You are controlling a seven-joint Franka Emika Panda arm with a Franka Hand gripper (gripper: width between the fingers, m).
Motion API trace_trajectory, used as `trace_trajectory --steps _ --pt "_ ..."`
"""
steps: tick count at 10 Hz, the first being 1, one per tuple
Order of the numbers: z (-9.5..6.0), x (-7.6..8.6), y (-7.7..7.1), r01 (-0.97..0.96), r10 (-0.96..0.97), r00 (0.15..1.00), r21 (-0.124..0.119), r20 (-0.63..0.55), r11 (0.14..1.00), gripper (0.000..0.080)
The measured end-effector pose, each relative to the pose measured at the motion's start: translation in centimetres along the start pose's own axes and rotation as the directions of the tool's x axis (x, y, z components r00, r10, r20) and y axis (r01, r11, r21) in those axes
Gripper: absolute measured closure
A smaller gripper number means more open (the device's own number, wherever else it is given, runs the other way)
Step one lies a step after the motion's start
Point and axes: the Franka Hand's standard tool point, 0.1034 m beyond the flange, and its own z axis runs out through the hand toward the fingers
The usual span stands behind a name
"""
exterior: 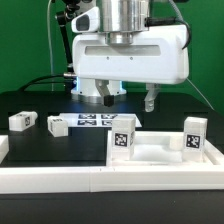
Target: Assemble square table
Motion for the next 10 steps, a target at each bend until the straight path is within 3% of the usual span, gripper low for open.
trace_trajectory --steps 4,5,7,10 --pt "0.3 -0.2 0.2 -0.023 0.023 1.0 -0.001 0.007 1.0 0.0151" --pt "0.4 -0.7 0.9 -0.074 0.074 0.997 -0.005 0.018 0.997 0.0151" --pt "0.8 -2.4 0.5 -0.134 0.135 0.99 -0.017 0.029 0.991 0.0151" --pt "0.9 -2.2 0.5 -0.209 0.209 0.977 -0.013 0.032 0.978 0.0151"
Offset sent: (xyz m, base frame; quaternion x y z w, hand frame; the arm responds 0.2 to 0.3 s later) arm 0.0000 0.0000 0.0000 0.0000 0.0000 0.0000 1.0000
